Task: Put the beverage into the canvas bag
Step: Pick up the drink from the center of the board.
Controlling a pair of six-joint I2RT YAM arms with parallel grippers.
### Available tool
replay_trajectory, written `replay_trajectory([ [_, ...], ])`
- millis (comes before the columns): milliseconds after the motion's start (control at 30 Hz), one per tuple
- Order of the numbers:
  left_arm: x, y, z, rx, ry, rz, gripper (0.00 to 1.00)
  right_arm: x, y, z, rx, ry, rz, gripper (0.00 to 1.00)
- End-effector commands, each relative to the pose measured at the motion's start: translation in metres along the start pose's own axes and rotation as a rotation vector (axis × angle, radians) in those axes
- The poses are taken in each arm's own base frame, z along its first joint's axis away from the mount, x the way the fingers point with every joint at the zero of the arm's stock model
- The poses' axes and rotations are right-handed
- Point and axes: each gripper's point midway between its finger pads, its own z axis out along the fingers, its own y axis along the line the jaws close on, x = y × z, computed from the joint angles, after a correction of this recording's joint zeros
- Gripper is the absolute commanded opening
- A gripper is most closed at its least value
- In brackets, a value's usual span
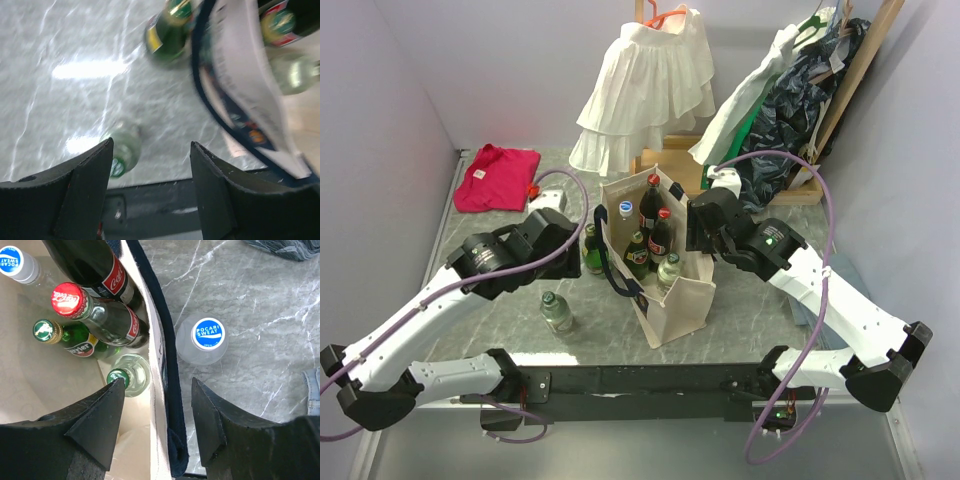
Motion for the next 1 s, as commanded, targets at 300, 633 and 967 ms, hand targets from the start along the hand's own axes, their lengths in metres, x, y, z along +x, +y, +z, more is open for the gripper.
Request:
replay_trajectory([
  [300,0.037,0.034,-0.013,-0.108,0.093,-0.116,0.70,-0.008,0.002,-0.005,-0.013,-0.025,0.007,0.63],
  [633,0.069,0.044,0.013,-0.178,0.164,-0.111,0.69,-0.009,0.002,-0.007,-0.024,-0.031,0.014,0.63],
  [967,0.085,0.049,0.025,-0.200,0.188,-0.113,0.66,-0.005,0.003,-0.006,-0.027,-0.013,0.007,0.64],
])
